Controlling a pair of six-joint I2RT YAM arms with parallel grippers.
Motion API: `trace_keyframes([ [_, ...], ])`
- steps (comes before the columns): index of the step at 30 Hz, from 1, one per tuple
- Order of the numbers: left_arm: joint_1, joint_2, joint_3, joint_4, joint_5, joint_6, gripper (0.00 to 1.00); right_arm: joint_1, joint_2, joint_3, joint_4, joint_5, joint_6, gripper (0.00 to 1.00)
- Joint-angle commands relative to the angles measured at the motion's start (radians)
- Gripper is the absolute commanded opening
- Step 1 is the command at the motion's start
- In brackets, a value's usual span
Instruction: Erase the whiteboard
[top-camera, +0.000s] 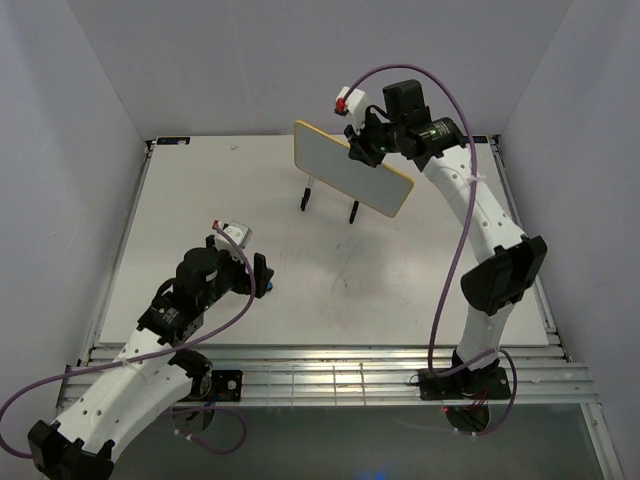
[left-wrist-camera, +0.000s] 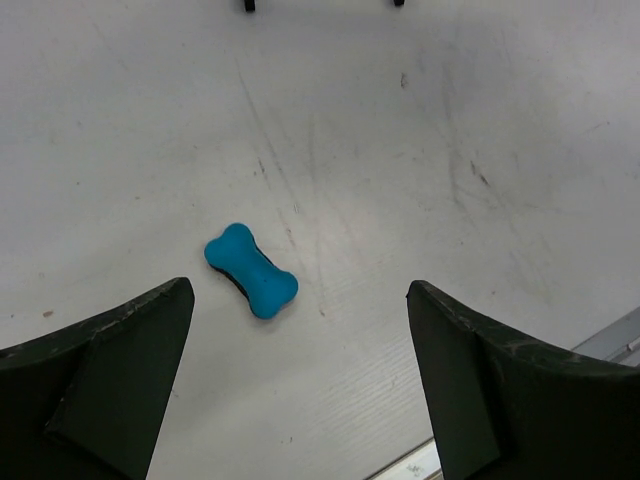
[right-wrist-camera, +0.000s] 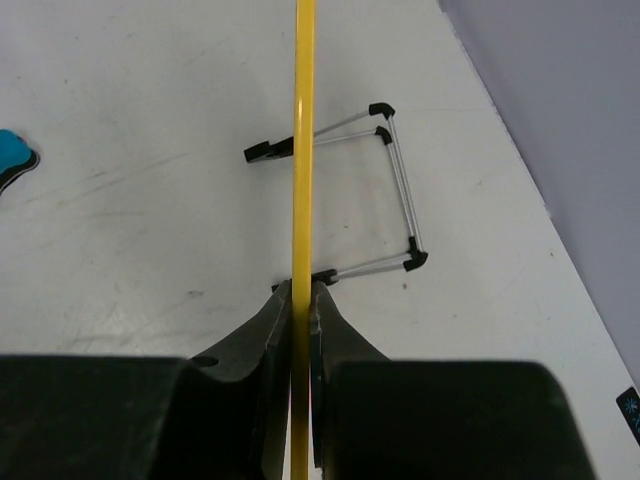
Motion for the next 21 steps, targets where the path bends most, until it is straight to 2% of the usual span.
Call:
trace_keyframes([
  [1,0.001,-0.026,0.02,0.089,-0.085,-0.015,0.98,-0.005,0.087,0.164,0.077,-0.066,-0.039,0.08],
  [4,0.001,-0.011,0.022,0.078,-0.082,-0.023,0.98,-0.005,0.159,0.242,0.059,-0.096,-0.057,0.08],
  [9,0.001,-0.002,0.023,0.078,-0.067,-0.026,0.98,-0.012,0.212,0.248,0.08,-0.116,-0.128,0.08],
  [21,0.001,-0.019,0.017,0.086,-0.017,-0.029,0.98,-0.045,0.291,0.265,0.052,-0.227,-0.16,0.08],
])
